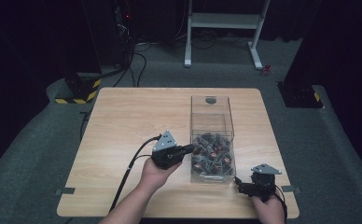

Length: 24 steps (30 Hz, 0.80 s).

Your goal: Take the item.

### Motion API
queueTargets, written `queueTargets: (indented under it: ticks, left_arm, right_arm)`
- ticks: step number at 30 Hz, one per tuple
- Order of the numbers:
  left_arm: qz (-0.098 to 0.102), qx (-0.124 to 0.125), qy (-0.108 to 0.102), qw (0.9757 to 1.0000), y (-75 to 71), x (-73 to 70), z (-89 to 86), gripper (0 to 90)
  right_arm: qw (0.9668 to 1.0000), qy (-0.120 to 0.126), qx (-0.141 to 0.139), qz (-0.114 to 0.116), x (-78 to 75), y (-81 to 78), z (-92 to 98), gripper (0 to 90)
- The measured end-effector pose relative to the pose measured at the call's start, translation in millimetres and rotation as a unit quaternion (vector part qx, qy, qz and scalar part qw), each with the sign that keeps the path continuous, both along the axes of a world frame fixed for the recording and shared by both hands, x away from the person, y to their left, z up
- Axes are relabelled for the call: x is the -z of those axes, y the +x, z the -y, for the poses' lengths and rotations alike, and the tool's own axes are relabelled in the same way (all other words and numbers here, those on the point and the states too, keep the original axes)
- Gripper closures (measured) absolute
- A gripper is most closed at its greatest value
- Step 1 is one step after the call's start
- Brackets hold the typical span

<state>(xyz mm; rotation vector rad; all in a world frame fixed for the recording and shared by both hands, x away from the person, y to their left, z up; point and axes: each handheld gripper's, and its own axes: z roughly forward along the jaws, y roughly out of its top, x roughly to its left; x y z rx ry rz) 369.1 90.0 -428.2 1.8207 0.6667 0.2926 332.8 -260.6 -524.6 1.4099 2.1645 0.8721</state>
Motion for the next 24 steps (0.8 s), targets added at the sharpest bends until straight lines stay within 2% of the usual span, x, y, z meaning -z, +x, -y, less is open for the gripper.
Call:
queueTargets:
  ticks: [12, 24]
  left_arm:
    - [0.001, -0.017, -0.005, 0.9998, 1.0, -1.1, -15.7, 89.9]
    - [0.006, -0.041, 0.000, 0.9991, 4.6, -0.9, -40.1, 89.9]
  right_arm:
    - [1.0000, 0.000, 0.000, 0.000, 0.0, 0.0, 0.0, 7.7]
    - [1.0000, 0.000, 0.000, 0.000, 0.0, 0.0, 0.0, 7.6]
